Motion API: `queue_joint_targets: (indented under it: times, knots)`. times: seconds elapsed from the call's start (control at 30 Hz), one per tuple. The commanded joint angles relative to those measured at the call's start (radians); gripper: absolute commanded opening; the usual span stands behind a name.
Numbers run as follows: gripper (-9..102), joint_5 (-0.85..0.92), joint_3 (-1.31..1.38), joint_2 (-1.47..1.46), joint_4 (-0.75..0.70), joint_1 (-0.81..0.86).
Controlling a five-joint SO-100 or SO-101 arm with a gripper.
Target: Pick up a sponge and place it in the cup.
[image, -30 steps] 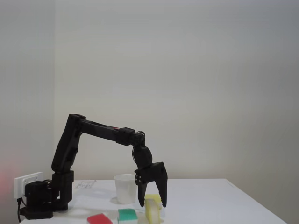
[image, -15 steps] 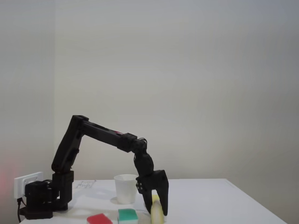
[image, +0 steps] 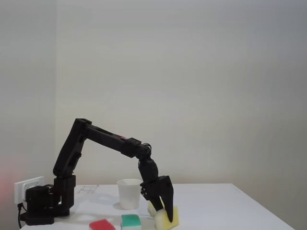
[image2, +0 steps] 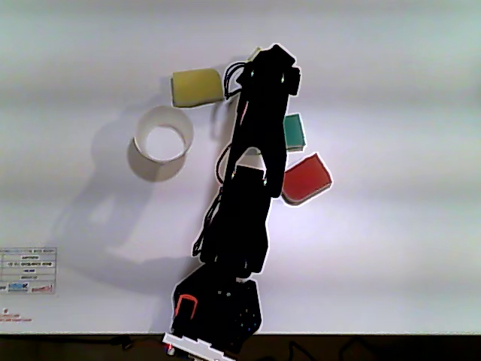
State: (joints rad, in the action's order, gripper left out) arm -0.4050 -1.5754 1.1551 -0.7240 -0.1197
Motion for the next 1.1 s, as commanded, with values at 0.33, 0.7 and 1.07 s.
queue_joint_targets:
  times: [0.33,0.7,1.07]
  knots:
    - [0,-0.003,0.258,0.253,-0.437,-0.035]
    - [0,-0.038,0.310,0.480,-0.597,-0.129]
    - [0,-0.117,0.250,0.726,-0.719,-0.321]
